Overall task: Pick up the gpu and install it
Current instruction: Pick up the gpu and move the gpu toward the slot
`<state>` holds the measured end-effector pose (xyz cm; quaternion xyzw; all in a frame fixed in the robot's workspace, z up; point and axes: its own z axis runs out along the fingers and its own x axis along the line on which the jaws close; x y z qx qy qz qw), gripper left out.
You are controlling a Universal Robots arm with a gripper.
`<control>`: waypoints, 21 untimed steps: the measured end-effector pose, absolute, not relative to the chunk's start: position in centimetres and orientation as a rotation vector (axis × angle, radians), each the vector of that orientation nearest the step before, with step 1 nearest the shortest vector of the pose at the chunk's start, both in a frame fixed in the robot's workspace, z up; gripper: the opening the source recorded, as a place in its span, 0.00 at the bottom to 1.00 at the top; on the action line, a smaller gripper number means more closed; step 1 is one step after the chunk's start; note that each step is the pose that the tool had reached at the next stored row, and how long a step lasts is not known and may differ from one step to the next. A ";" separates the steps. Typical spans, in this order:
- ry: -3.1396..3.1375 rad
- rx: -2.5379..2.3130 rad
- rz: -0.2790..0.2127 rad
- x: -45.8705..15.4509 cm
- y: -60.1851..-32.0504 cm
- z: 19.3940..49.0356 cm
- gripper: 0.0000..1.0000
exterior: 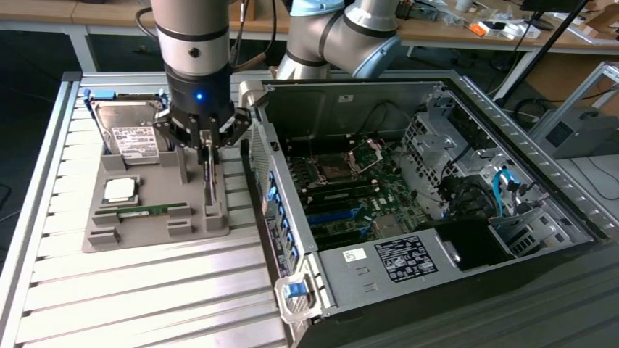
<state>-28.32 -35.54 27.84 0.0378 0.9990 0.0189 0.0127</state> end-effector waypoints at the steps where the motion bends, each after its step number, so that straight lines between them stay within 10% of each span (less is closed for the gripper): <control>1: 3.114 0.118 0.059 -28.3 -35.5 27.9 0.27; 21: 3.113 0.118 0.059 -28.3 -35.5 28.6 0.27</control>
